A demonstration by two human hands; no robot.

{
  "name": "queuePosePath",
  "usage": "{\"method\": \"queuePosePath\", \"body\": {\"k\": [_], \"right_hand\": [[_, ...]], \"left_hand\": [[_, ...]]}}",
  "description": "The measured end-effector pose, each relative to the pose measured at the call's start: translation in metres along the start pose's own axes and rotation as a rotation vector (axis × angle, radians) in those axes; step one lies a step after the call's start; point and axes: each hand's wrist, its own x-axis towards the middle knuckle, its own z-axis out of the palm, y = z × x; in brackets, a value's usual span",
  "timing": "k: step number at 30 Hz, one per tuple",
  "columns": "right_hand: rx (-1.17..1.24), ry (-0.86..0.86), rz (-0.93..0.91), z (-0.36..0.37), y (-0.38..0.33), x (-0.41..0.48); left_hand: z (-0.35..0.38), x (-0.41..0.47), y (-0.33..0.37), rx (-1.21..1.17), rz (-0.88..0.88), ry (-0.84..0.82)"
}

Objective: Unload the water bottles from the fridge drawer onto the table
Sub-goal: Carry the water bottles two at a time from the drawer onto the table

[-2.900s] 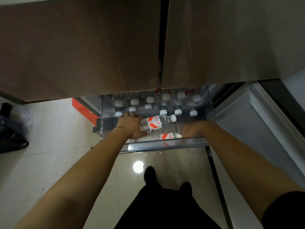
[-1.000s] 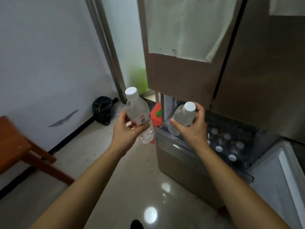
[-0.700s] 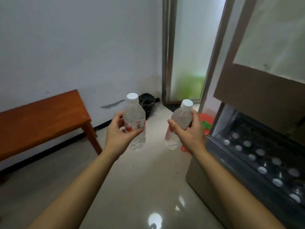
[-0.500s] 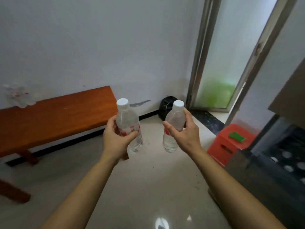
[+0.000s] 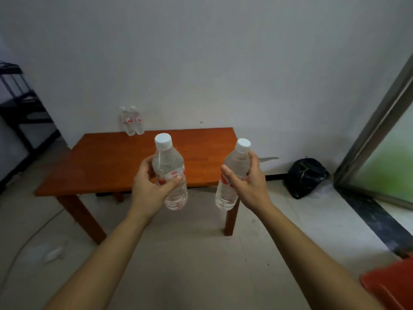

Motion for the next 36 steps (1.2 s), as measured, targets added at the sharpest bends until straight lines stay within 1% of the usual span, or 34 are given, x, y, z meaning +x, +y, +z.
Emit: {"method": "queuePosePath", "body": {"k": [5,10,16,21,25,28,33,36], "right_hand": [[0.021,-0.084,-0.009,0.087,0.024,0.073],[0.031,-0.146,-0.017,0.167,0.058,0.167],[-0.054,-0.184,-0.068,0.244,0.072,0.299],[-0.079,-0.227,-0.100,0.294,0.075,0.387],[-0.136,-0.257,-0.108,0.331,0.091,0.448],[-0.226,-0.280,-0.089,0.362,0.111,0.484],[-0.383,-0.284,0.022,0.416,0.138,0.541],[-0.566,-0.292,0.069,0.444,0.152,0.577]], "left_hand": [[-0.036,0.082,-0.042,0.064,-0.007,0.065],[-0.056,0.194,-0.082,0.121,-0.019,0.096],[-0.079,0.338,-0.110,0.163,-0.030,0.116],[-0.101,0.430,-0.140,0.245,-0.008,0.140],[-0.110,0.499,-0.176,0.357,0.016,0.104],[-0.116,0.547,-0.208,0.355,-0.002,0.048],[-0.131,0.642,-0.275,0.335,-0.045,-0.071],[-0.136,0.695,-0.314,0.377,-0.044,-0.125]]}}
